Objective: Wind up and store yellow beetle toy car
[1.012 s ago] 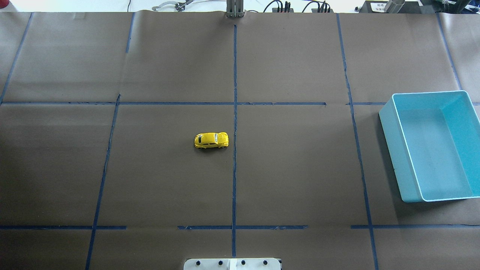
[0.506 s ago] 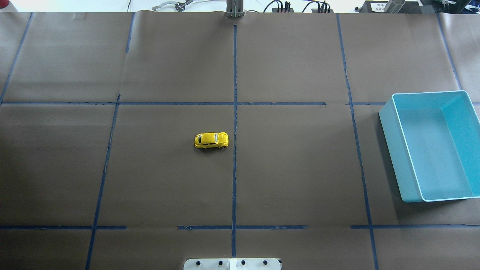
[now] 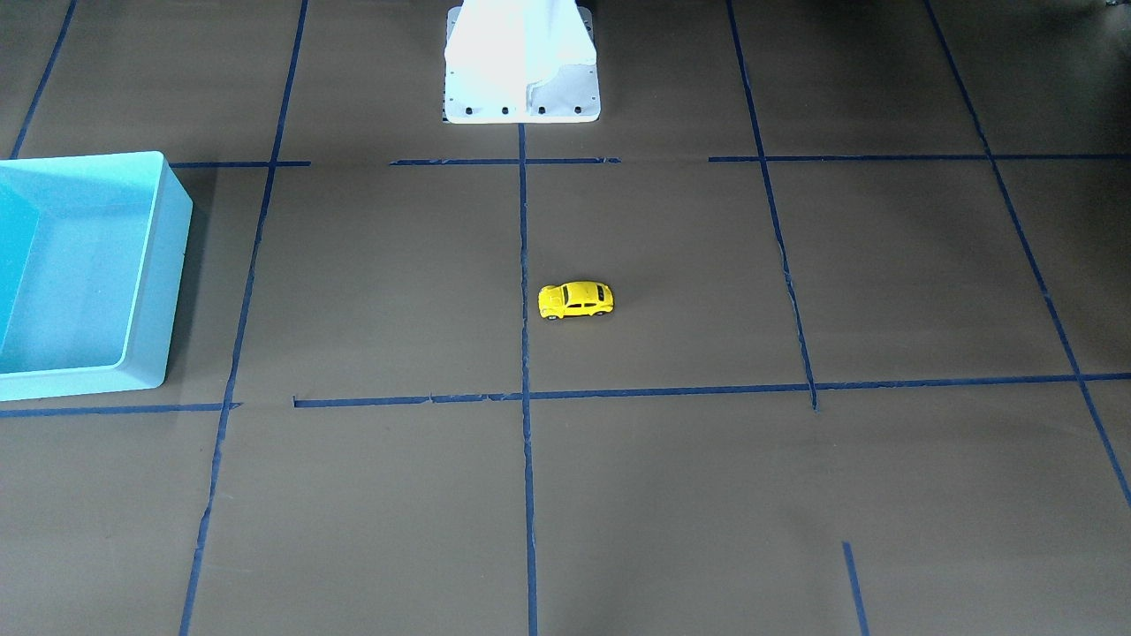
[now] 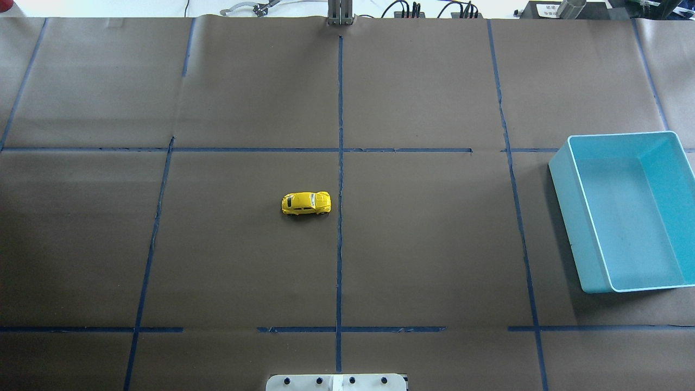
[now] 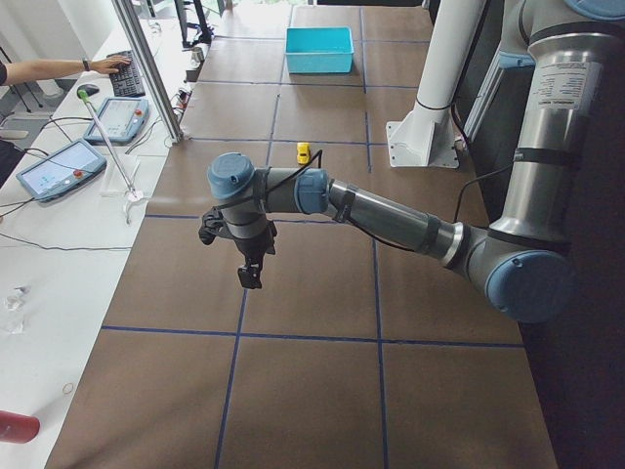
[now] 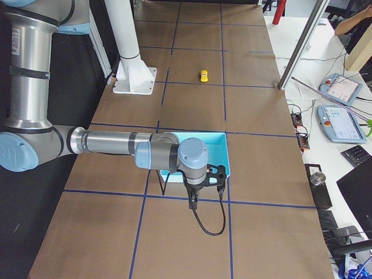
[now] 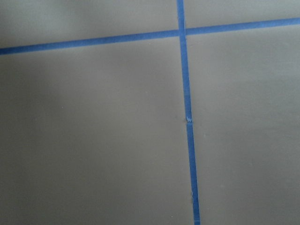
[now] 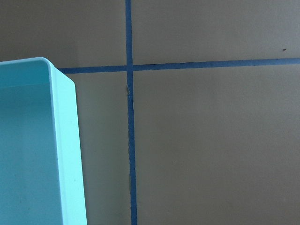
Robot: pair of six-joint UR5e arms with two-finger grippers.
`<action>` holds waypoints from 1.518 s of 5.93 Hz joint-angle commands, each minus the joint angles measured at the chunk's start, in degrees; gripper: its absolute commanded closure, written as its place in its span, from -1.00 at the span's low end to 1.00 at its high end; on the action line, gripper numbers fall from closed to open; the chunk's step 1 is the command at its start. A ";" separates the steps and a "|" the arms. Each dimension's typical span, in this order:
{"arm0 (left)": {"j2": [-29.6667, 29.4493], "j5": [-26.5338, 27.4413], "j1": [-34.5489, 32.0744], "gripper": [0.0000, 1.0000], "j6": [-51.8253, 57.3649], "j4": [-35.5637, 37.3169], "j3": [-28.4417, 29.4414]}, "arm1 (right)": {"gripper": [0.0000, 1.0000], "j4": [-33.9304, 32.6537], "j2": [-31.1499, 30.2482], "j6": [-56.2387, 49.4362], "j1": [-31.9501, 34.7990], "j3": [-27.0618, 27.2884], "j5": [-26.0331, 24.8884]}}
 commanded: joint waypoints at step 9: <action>-28.37 14.46 38.28 -1.00 23.53 -0.71 1.87 | -1.00 0.15 0.79 -0.64 0.00 -1.42 -0.08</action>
